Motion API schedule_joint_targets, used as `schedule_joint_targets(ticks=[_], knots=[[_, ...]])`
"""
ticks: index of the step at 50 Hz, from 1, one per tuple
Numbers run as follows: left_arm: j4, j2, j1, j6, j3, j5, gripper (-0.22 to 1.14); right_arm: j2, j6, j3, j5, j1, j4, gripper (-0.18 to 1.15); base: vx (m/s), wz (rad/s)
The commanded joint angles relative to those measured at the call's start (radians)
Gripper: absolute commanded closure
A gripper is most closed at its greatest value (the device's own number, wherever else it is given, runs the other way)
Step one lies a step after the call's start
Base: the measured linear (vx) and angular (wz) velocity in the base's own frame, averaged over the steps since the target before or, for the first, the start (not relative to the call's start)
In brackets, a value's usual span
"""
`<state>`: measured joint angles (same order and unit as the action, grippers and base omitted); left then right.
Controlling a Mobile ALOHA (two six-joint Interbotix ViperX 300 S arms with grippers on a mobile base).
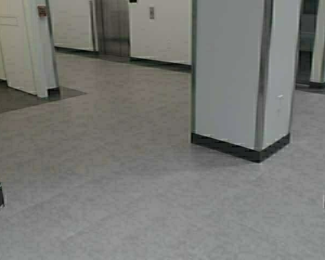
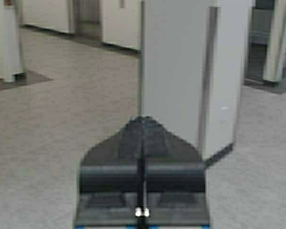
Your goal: Navigate to elevator, push the call button, then enter the elevator
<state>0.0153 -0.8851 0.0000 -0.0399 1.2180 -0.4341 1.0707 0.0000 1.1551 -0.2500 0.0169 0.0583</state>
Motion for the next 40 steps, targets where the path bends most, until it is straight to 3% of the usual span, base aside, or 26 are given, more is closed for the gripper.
schedule_joint_targets(ticks=[1, 20, 40], knots=[[-0.002, 0.061, -0.003, 0.015, -0.066, 0.002, 0.89, -0.038, -0.020, -0.040, -0.002, 0.015, 0.015, 0.92, 0.66, 0.45], [0.021, 0.141, -0.003, -0.002, -0.060, -0.046, 0.89, -0.106, 0.066, 0.003, -0.069, 0.028, 0.026, 0.92, 0.68, 0.34], [0.055, 0.156, -0.083, -0.015, -0.080, -0.052, 0.89, -0.057, 0.071, 0.040, -0.069, 0.028, 0.026, 0.92, 0.74, 0.20]])
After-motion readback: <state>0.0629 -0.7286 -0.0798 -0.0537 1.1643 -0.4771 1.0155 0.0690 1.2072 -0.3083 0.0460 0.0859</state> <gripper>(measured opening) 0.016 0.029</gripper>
